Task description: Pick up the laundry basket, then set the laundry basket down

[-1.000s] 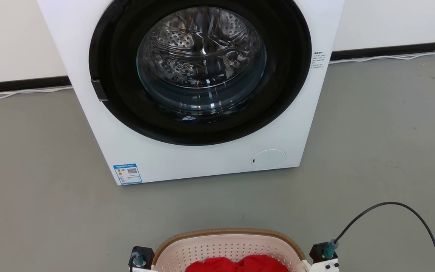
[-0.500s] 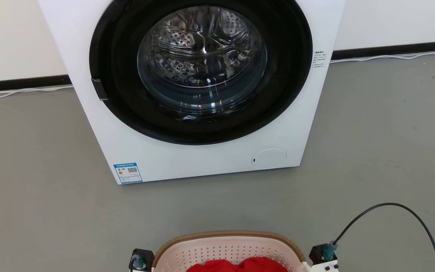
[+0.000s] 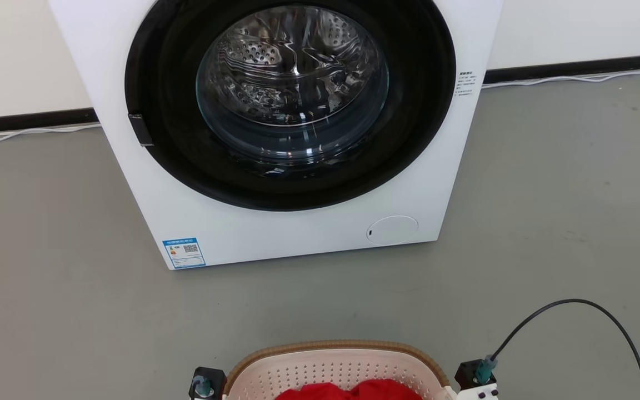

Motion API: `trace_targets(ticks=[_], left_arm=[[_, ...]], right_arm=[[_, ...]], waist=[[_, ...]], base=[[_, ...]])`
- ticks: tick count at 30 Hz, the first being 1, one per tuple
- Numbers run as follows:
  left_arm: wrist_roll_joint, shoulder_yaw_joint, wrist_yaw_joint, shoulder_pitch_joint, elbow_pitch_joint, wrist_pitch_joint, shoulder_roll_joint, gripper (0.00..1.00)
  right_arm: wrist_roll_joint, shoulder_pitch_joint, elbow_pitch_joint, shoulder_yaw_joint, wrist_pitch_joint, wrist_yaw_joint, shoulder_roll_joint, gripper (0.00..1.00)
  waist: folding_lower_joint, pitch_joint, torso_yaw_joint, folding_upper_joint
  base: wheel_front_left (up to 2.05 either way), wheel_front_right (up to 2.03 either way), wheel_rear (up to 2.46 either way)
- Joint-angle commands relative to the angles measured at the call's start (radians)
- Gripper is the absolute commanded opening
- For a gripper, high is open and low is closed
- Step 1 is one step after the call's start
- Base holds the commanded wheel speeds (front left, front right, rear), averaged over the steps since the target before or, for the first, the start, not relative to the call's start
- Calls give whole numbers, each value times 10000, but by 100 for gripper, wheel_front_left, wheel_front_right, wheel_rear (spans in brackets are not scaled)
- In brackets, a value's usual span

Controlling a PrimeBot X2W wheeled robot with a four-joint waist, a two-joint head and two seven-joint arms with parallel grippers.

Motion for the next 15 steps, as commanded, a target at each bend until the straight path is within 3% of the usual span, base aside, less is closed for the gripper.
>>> trace_targets(ticks=[1, 15], left_arm=[[-50, 94, 52, -607, -194, -211, -91, 0], [-485, -361, 70, -725, -107, -289, -91, 0]], right_arm=[[-6, -172, -251, 204, -40, 167, 316, 0], [256, -218, -230, 396, -32, 167, 316, 0]], waist=[[1, 8, -12, -1], [1, 51, -65, -1]], base=[[0, 0, 0], [0, 0, 0]])
